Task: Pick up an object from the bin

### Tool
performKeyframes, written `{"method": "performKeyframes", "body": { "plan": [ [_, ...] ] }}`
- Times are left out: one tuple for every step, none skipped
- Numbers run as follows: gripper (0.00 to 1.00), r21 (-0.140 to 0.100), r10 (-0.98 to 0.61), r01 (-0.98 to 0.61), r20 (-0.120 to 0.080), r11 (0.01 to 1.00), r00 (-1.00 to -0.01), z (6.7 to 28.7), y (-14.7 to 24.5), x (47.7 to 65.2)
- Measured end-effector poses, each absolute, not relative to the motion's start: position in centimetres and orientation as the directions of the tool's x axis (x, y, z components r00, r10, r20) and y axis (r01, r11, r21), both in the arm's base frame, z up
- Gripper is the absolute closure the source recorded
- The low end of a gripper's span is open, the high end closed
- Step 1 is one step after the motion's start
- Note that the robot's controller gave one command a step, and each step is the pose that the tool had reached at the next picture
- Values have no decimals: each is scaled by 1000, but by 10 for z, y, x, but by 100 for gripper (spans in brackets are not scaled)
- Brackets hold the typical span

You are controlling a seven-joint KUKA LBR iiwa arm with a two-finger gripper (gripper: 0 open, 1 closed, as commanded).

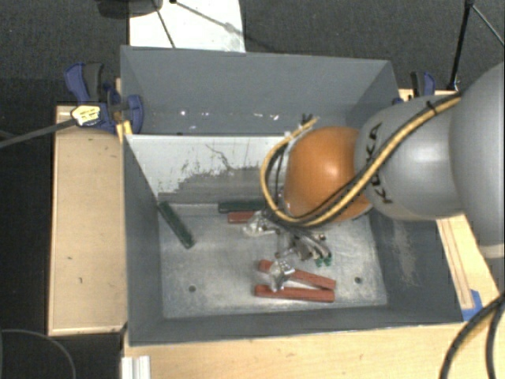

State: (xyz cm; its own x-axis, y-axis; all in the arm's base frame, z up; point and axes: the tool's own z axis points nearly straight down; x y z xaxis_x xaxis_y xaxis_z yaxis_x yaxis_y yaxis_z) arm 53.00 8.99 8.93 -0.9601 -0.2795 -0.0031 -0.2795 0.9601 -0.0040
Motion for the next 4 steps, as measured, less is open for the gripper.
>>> {"method": "performKeyframes", "body": {
  "plan": [
    [100,-3,-352,-352,-17,936,-936,76,42,553],
    [100,-3,-350,-350,-16,937,-937,76,42,553],
    [100,1,-304,-304,0,953,-953,275,46,552],
    [100,-2,-302,-302,-10,953,-953,293,46,554]
  ]
}}
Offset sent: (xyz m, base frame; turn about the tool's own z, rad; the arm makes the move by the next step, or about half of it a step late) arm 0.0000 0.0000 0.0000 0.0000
